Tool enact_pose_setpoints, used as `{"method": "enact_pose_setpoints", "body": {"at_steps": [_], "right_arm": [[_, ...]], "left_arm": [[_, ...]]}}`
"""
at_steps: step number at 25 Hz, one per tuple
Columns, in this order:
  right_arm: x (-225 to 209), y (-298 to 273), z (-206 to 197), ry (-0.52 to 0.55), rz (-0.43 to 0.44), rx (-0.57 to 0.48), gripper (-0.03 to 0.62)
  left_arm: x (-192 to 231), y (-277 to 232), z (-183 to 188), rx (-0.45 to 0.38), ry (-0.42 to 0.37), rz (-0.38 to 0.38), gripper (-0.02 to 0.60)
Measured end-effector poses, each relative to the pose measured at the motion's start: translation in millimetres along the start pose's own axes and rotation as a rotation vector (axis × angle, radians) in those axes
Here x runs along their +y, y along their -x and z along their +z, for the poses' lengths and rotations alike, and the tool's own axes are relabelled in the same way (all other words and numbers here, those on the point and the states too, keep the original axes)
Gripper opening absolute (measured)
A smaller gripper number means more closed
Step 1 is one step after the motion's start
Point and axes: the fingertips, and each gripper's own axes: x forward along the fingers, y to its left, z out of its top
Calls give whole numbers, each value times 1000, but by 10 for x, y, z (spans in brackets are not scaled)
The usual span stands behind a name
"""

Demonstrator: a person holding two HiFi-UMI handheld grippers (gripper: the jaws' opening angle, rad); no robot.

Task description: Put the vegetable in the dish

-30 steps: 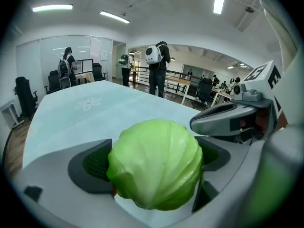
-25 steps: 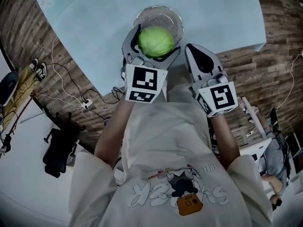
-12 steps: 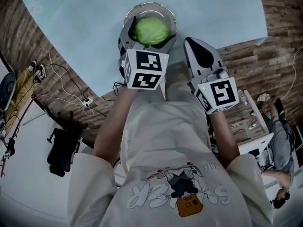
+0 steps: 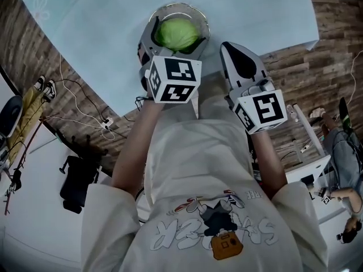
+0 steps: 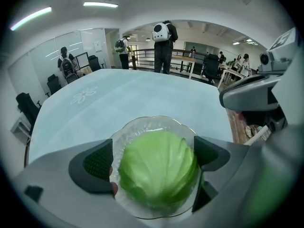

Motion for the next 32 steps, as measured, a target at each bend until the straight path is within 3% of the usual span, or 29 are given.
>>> {"method": "enact_pose_setpoints", "body": {"at_steps": [11,17,19,21,25,29,32], "right_arm": [[46,46,89,-18,-31,-22,22],[254,103,210,-4,-37,-43,21],[353,131,225,-9,-36,-48,21],[470,170,238,-7,-37,-50,23],[718,272,246,-14,-32,-56,22],[960,458,182,12,-39,-51,22],[1182,578,161,38,-49,-52,21]], "left_arm": [[-54,304,97,-67,35,-99,540],[-74,778,174,-159,58,-104,485],[-74,959,180,-204,52,-95,425],[-76,1156,180,-243,49,-96,305],[-81,1510,76,-260,60,-95,179],[-115,1905,-45,-279,71,-88,65],[-119,2172,-150,-291,70,-102,34]]}}
